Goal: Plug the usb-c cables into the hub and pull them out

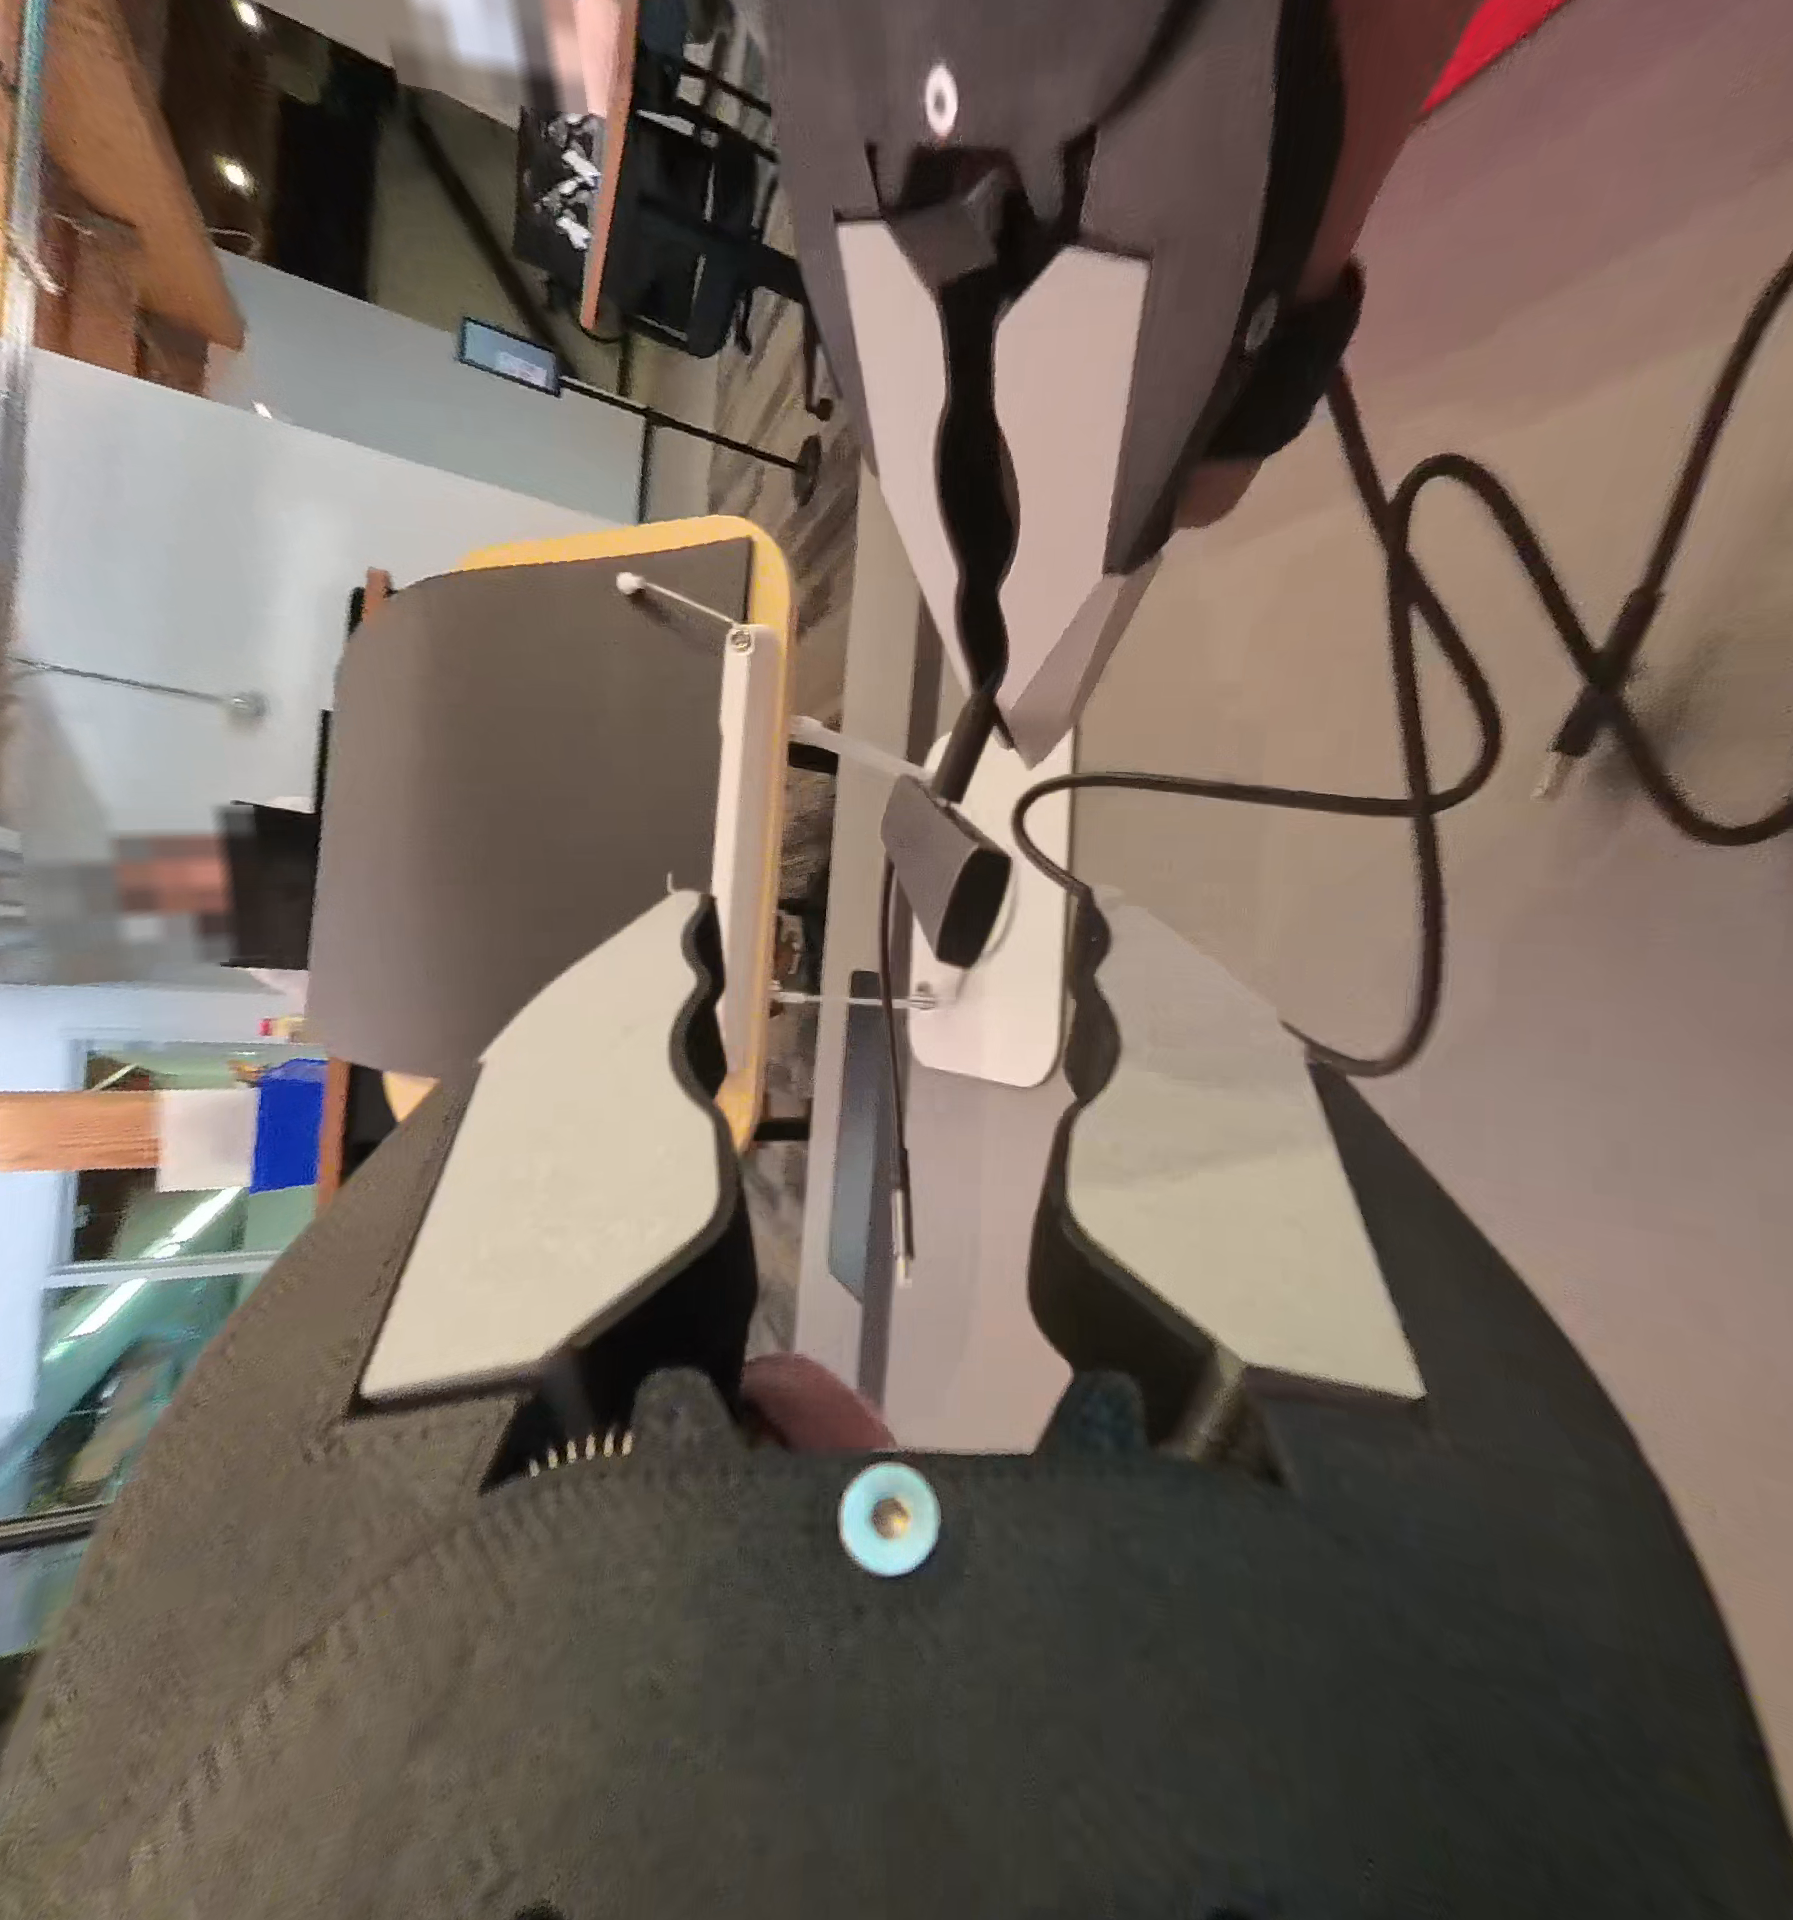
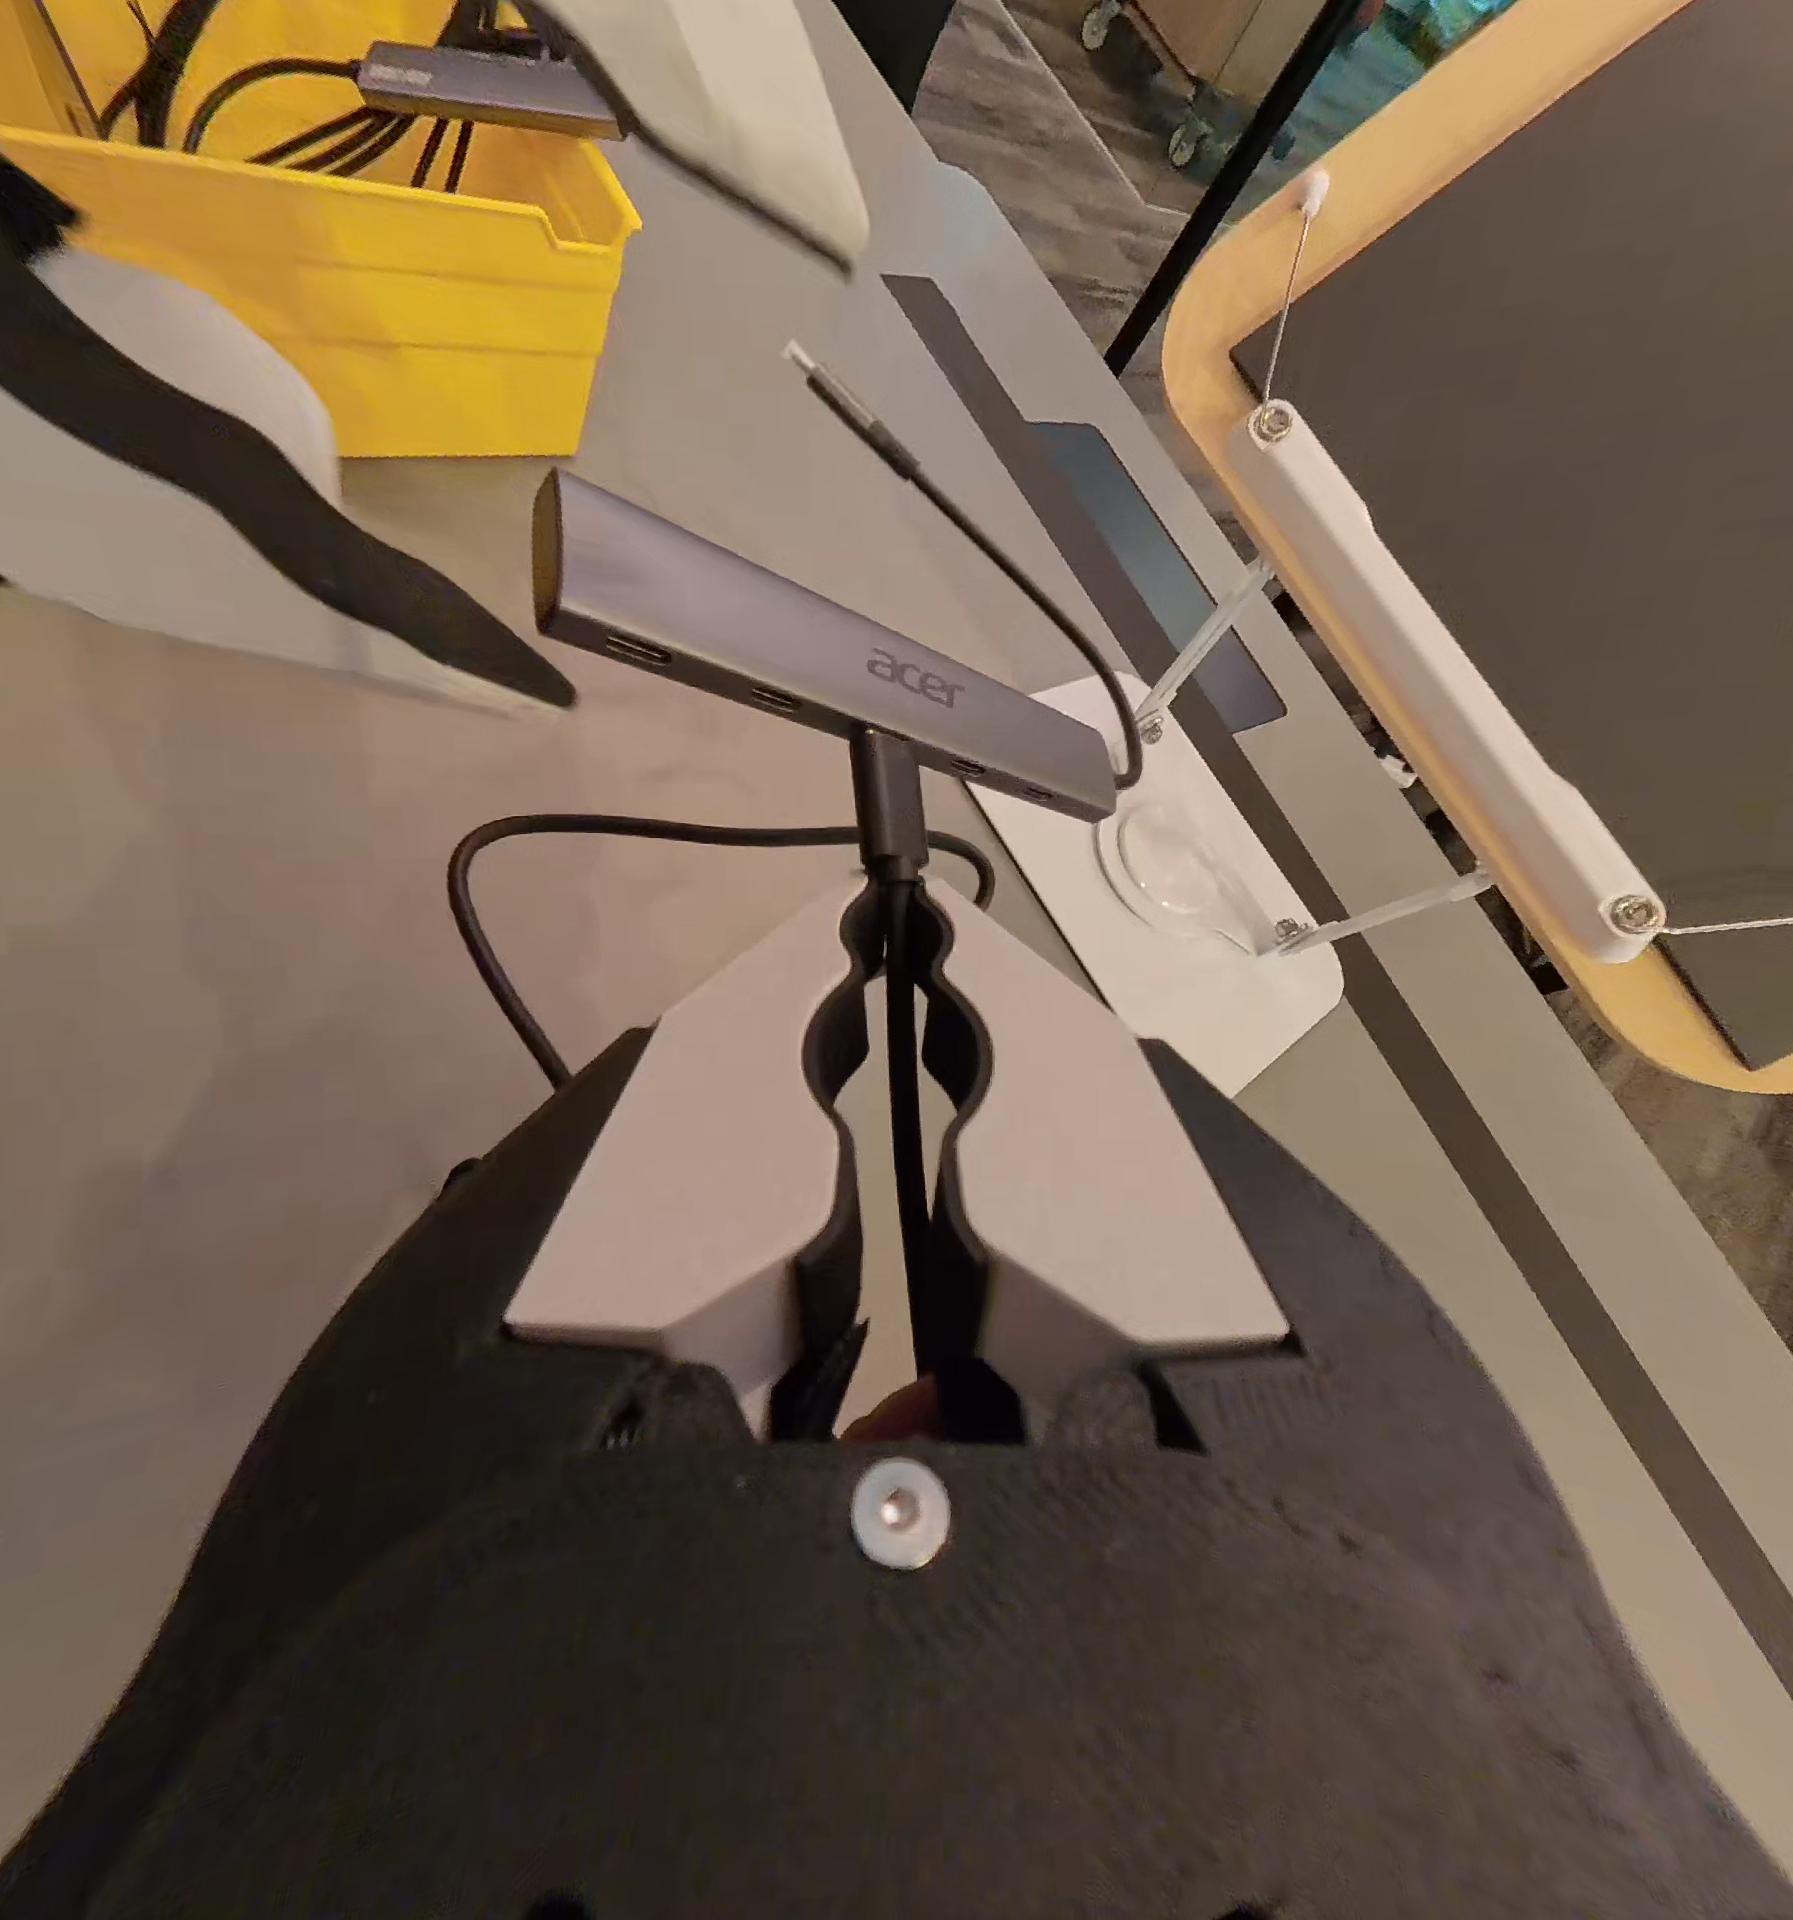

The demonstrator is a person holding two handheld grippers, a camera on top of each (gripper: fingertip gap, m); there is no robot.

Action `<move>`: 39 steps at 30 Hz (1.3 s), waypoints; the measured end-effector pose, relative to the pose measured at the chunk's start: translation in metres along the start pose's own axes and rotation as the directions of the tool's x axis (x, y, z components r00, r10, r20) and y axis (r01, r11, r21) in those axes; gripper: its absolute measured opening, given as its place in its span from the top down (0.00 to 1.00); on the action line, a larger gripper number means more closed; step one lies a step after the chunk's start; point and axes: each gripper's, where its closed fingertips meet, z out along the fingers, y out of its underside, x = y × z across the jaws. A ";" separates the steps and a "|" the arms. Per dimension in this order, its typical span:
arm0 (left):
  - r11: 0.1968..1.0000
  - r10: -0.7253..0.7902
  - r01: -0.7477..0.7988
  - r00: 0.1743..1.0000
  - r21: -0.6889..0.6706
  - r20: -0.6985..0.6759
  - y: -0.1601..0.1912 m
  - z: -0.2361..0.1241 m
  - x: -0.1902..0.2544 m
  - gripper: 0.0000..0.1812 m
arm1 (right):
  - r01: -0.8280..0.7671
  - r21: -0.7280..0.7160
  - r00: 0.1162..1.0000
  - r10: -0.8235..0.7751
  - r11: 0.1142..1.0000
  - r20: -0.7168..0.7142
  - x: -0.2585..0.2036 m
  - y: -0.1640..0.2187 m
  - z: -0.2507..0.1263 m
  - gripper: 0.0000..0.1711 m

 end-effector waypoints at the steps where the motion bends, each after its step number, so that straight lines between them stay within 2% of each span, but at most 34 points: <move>1: 1.000 0.014 -0.014 1.000 -0.008 0.001 0.001 0.004 0.001 0.66 | 0.001 0.003 1.000 -0.001 1.000 0.001 -0.001 -0.002 -0.001 1.00; 3: 0.999 0.037 -0.037 0.999 -0.026 0.006 0.002 0.010 0.002 0.69 | 0.002 0.006 1.000 -0.002 1.000 0.003 -0.004 -0.004 -0.002 1.00; 5: 0.998 0.041 -0.041 0.999 -0.051 0.008 0.004 0.015 0.003 0.79 | 0.013 -0.004 1.000 -0.013 1.000 0.000 -0.007 -0.004 -0.003 1.00; 12: 0.994 0.090 -0.087 0.996 -0.066 0.030 0.000 0.025 0.007 0.91 | 0.026 -0.001 0.999 -0.026 1.000 0.020 -0.011 -0.012 -0.004 1.00; 17: 0.994 0.069 -0.067 0.997 -0.092 0.024 0.009 0.029 0.006 0.90 | 0.022 -0.001 0.999 -0.022 1.000 0.039 -0.011 -0.013 -0.007 1.00; 20: 0.992 0.082 -0.079 0.996 -0.098 0.025 0.012 0.030 0.006 0.94 | 0.020 -0.010 0.999 -0.020 1.000 0.045 -0.011 -0.011 -0.008 1.00; 26: 0.991 0.093 -0.089 0.995 -0.100 0.040 0.010 0.032 0.006 0.94 | 0.013 -0.021 0.999 -0.012 1.000 0.047 -0.009 -0.011 -0.009 1.00; 29: 0.992 0.093 -0.087 0.994 -0.095 0.056 0.008 0.032 0.003 0.90 | 0.016 -0.023 0.999 -0.015 1.000 0.048 -0.009 -0.012 -0.010 1.00; 31: 0.991 0.096 -0.090 0.994 -0.099 0.050 0.008 0.033 0.004 0.94 | 0.014 -0.025 0.999 -0.013 1.000 0.047 -0.009 -0.013 -0.010 1.00; 34: 0.989 0.108 -0.102 0.992 -0.104 0.058 0.008 0.033 0.004 0.95 | 0.019 -0.024 0.999 -0.018 1.000 0.042 -0.009 -0.014 -0.011 1.00; 38: 0.991 0.106 -0.098 0.991 -0.093 0.087 0.006 0.032 0.000 0.95 | 0.000 0.043 0.999 -0.002 0.999 0.044 -0.006 -0.020 -0.013 0.99; 39: 0.992 0.100 -0.091 0.990 -0.087 0.099 0.006 0.031 -0.002 0.95 | -0.019 0.074 0.999 0.015 0.997 0.050 -0.005 -0.023 -0.016 0.95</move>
